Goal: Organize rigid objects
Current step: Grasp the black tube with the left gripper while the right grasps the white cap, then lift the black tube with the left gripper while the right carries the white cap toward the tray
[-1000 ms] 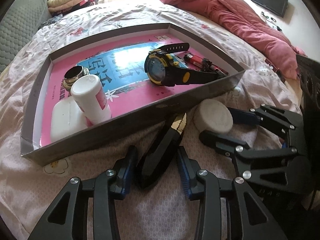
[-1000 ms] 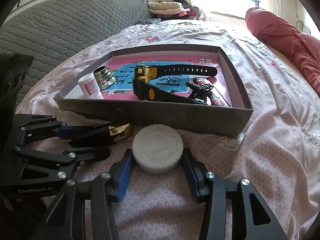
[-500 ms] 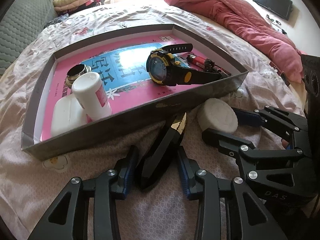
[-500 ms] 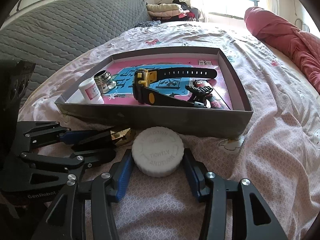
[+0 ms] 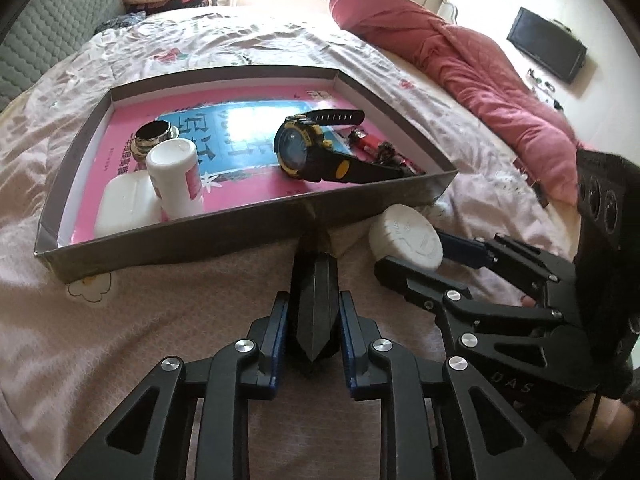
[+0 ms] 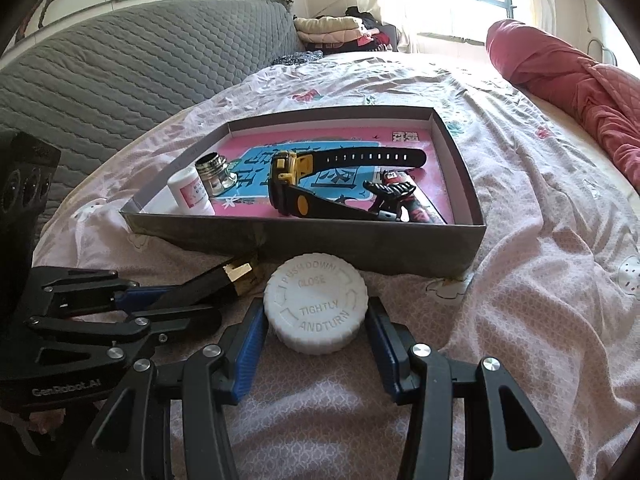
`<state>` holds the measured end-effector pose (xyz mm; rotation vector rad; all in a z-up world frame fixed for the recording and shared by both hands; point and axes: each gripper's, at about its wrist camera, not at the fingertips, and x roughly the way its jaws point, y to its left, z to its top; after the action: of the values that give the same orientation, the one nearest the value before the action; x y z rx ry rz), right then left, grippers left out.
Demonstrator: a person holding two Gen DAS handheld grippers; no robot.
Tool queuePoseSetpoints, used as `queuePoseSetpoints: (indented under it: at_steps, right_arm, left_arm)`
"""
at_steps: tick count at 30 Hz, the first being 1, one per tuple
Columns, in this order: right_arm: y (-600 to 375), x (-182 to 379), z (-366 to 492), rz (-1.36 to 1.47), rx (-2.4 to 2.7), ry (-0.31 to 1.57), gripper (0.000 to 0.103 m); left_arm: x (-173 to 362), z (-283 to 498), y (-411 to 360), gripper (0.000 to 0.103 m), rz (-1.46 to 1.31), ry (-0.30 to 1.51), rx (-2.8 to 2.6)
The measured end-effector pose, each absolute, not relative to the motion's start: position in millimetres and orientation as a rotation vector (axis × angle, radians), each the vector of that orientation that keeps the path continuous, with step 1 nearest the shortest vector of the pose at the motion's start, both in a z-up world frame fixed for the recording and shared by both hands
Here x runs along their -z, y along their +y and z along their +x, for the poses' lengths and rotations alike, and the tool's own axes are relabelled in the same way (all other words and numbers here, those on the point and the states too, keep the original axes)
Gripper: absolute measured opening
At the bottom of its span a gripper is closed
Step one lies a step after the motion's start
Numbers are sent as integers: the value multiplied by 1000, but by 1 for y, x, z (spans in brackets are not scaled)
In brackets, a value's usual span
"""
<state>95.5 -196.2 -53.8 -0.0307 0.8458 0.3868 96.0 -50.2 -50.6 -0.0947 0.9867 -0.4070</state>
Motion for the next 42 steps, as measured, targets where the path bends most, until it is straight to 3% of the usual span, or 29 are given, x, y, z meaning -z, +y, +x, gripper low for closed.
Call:
queuePoseSetpoints:
  at_steps: [42]
  right_arm:
    - [-194,8,65,-4,-441,675,49]
  left_arm:
    - [-15,62,2,23,-173,831,333]
